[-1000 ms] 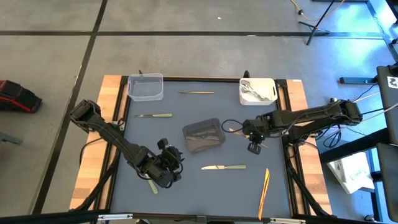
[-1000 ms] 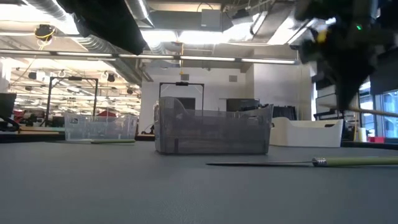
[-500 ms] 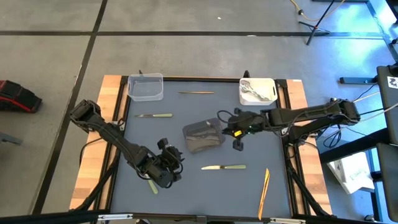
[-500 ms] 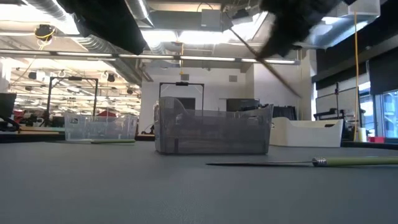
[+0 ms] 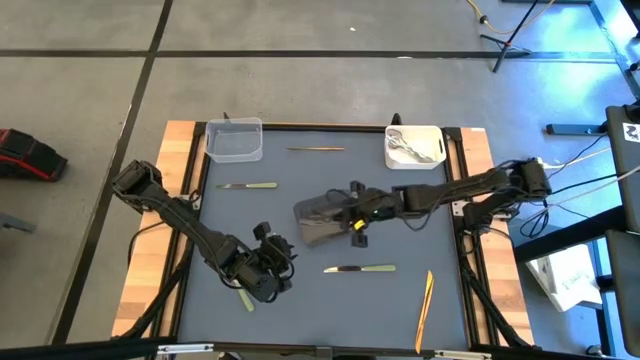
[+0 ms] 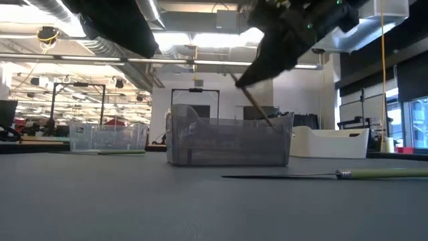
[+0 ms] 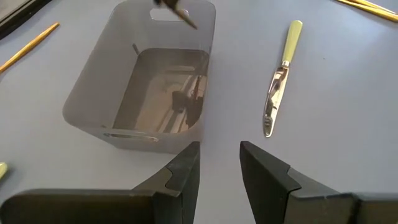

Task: Sort silverware by color (type)
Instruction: Put the gold table knife into the black bin

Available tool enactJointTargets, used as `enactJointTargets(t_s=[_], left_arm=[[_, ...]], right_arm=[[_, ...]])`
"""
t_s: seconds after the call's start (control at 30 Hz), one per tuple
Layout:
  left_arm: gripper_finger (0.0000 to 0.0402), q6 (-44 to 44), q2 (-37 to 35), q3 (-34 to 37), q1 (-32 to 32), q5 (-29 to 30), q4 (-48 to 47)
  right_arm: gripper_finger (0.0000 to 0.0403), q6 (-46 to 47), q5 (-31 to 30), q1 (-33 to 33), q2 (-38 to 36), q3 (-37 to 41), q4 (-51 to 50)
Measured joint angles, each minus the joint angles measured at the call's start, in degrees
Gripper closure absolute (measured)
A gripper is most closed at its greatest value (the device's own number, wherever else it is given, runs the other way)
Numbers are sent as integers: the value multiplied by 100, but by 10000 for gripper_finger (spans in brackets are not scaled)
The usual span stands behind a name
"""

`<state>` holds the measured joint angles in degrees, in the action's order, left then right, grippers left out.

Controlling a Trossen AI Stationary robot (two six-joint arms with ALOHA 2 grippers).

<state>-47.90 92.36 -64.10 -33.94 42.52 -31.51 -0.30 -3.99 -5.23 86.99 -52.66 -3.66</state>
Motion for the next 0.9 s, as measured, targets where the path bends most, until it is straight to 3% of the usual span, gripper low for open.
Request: enactJointTargets(t_s=[0.3,0.73,0.9], left_arm=[[292,0,0,0,1,0,35],[292,2,0,0,3,0,72],[292,92,0,0,3,2,73]], right_arm=[[398,29,-373,4,557,0,-227],[397,592,-408,2,585,0,-328],[358,621,-445,2,585,0,-386]])
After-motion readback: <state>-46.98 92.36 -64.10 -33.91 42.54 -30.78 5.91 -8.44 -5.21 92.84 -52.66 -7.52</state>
